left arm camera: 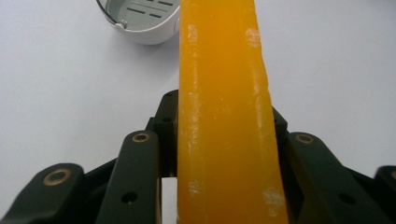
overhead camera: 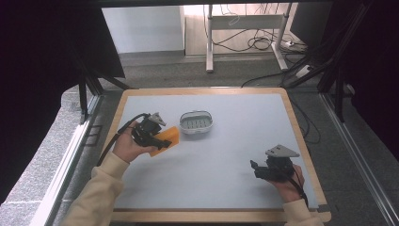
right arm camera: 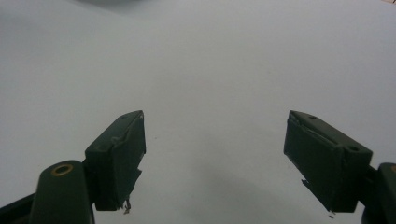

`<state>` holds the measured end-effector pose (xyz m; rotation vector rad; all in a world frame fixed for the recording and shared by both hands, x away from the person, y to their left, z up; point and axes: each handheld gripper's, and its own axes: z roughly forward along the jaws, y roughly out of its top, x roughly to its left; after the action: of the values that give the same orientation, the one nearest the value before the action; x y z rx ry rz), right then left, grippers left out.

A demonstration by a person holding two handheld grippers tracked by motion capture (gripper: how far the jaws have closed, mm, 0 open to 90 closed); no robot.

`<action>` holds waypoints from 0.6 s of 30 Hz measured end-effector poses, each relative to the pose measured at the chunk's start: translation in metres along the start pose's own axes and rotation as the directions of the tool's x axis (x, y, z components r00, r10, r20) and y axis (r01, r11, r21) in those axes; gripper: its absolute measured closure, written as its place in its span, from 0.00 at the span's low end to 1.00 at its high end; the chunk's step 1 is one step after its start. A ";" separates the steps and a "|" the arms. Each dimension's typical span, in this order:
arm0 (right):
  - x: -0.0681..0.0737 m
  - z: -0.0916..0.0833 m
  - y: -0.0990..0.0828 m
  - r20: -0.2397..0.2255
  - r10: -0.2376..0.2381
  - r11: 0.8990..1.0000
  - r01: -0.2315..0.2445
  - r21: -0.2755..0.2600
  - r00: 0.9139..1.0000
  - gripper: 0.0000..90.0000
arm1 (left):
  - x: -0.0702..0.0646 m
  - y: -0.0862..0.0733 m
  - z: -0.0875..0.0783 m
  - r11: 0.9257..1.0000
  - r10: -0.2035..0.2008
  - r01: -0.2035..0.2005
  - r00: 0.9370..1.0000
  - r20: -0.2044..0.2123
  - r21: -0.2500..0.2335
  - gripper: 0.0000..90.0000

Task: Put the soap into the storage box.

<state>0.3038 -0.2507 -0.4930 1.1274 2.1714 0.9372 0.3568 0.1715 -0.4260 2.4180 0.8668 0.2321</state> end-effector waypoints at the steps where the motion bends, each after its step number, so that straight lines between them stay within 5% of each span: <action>1: 0.000 0.000 0.000 0.000 0.000 1.000 0.000 0.000 1.000 0.23 | 0.000 0.001 0.000 1.000 -0.001 0.001 1.000 0.000 -0.001 0.69; 18: 0.001 0.000 0.000 0.000 -0.004 1.000 0.004 0.000 1.000 0.23 | 0.002 0.016 0.002 1.000 0.024 -0.024 1.000 -0.003 0.005 0.69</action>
<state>0.3033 -0.2493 -0.4928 1.1225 2.1728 0.9350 0.3672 0.1615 -0.4183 2.4344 0.8411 0.2436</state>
